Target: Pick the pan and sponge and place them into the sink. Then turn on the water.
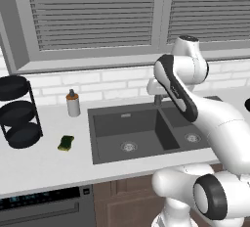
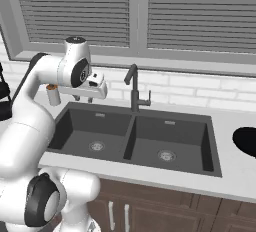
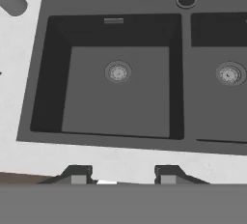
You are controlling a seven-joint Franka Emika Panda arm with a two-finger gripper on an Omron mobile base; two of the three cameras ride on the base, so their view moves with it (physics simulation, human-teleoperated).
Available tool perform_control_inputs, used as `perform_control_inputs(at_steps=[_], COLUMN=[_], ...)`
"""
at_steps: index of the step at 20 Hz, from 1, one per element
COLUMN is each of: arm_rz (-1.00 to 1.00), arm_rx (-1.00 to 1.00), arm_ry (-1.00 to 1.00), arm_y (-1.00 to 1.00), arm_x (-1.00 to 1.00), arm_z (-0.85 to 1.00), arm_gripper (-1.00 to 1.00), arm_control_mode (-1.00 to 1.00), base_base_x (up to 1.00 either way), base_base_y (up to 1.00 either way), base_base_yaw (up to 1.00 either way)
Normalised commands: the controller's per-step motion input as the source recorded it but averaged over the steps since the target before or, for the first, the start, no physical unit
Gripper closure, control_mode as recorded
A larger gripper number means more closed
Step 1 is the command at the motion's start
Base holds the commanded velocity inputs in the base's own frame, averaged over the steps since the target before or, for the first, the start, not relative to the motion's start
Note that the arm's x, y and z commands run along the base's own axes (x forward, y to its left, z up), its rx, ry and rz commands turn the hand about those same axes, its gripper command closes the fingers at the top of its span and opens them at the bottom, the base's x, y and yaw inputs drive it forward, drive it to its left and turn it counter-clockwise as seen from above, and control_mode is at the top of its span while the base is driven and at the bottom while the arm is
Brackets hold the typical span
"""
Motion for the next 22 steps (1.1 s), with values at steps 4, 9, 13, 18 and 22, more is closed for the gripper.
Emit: perform_control_inputs(at_steps=[4,9,13,18,22], arm_rz=[0.00,0.00,0.00,0.00,0.00], arm_rx=[0.01,0.05,0.04,0.00,0.00], arm_ry=[-0.06,-0.03,0.00,-0.03,-0.03], arm_y=[-0.28,-0.86,-1.00,-1.00,-1.00], arm_x=[-0.04,-0.14,-0.17,-0.21,-0.16], arm_z=[0.00,-0.02,-0.07,-0.18,-0.22], arm_gripper=[-1.00,-1.00,-1.00,-1.00,-1.00], arm_control_mode=[-1.00,-1.00,-1.00,-1.00,-1.00], base_base_x=[0.00,0.00,0.00,0.00,0.00], base_base_y=[0.00,0.00,0.00,0.00,0.00], base_base_yaw=[0.00,0.00,0.00,0.00,0.00])
